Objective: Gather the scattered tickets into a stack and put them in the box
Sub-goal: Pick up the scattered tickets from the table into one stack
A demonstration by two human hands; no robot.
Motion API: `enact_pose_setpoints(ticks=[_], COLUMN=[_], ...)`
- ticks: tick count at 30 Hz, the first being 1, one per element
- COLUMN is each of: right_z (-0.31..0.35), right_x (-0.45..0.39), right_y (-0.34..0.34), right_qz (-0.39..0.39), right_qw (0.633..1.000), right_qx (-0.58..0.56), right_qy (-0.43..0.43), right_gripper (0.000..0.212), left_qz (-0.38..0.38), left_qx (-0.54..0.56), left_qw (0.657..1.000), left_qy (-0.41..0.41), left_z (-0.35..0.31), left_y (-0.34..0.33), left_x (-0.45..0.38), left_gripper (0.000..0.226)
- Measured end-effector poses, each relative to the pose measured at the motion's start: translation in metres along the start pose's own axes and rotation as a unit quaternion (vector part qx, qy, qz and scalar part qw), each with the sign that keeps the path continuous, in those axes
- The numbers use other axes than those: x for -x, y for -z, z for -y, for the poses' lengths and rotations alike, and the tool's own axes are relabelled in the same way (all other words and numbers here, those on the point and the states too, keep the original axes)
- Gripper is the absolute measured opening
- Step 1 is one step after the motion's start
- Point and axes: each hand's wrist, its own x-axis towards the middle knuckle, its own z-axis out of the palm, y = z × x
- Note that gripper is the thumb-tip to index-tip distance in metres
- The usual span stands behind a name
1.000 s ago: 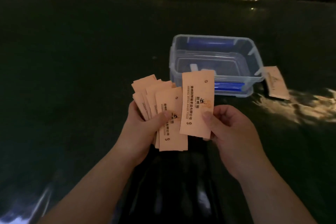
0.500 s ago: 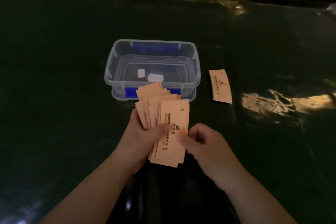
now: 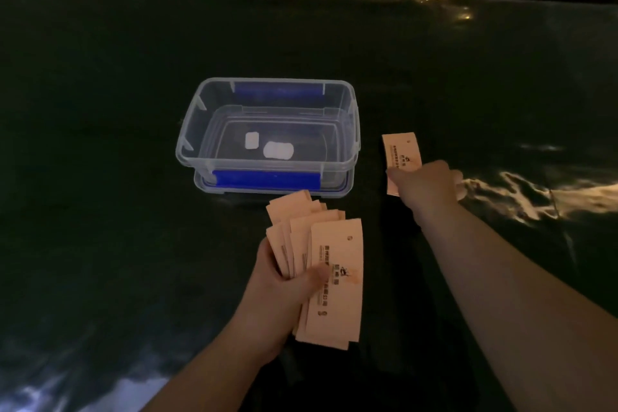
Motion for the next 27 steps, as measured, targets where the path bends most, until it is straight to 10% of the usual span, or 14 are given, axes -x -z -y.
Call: enact_pose_setpoints(ticks=[18, 27], right_z=[0.002, -0.078], right_x=[0.015, 0.166], right_y=[0.013, 0.091], right_qz=[0.060, 0.200], right_qw=[0.986, 0.941], right_qx=[-0.150, -0.244], right_qy=[0.037, 0.124], right_gripper=[0.043, 0.019], left_qz=[-0.018, -0.031], left_qx=[0.031, 0.088], left_qw=[0.999, 0.995], left_qy=[-0.010, -0.024], left_z=[0.009, 0.007], left_y=[-0.010, -0.015], left_x=[-0.002, 0.000], left_gripper=[0.084, 0.085])
